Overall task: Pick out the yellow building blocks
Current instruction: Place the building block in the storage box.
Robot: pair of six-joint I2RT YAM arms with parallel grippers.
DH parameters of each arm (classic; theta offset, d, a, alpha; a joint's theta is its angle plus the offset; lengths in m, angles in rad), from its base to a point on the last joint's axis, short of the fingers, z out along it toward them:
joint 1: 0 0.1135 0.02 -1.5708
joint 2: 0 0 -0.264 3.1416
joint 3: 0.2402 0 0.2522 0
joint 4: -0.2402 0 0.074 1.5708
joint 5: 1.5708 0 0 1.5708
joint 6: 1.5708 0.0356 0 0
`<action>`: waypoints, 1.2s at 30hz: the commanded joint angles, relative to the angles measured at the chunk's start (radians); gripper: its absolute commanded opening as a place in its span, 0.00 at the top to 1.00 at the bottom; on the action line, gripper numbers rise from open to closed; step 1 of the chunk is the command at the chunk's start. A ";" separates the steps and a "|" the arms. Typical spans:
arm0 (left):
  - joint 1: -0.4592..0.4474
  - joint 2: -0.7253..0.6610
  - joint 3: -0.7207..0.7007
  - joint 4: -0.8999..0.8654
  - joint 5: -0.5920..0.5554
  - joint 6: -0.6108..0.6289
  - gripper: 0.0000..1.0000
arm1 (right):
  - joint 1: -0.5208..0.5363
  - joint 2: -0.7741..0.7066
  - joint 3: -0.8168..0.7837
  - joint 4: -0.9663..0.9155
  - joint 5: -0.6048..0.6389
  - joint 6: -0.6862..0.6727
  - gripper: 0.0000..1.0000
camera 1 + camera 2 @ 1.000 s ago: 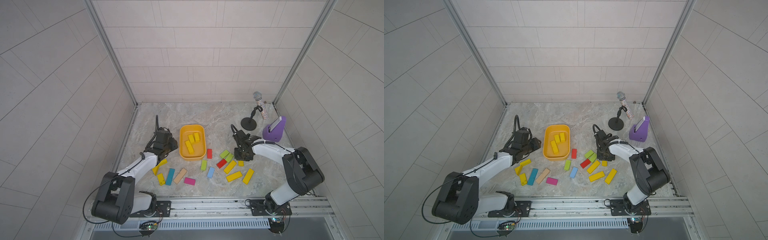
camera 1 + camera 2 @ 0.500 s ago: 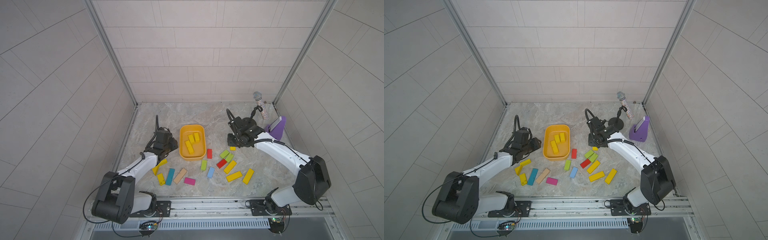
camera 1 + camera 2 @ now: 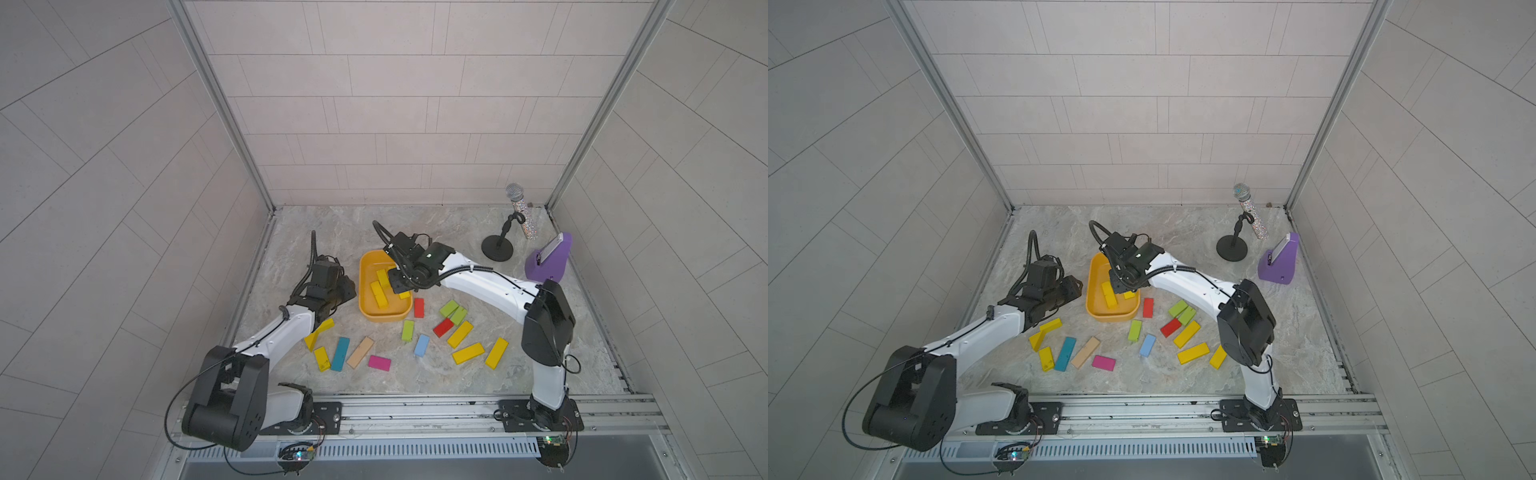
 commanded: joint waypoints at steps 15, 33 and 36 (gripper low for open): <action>0.004 -0.071 -0.031 -0.026 -0.083 -0.001 0.55 | 0.005 0.255 0.126 -0.012 0.002 -0.044 0.76; 0.005 -0.054 -0.020 -0.031 -0.054 -0.001 0.53 | 0.006 0.218 0.152 -0.037 0.050 -0.042 0.51; 0.004 -0.046 -0.020 -0.011 -0.032 0.002 0.52 | 0.006 0.148 0.120 -0.039 0.050 -0.035 0.51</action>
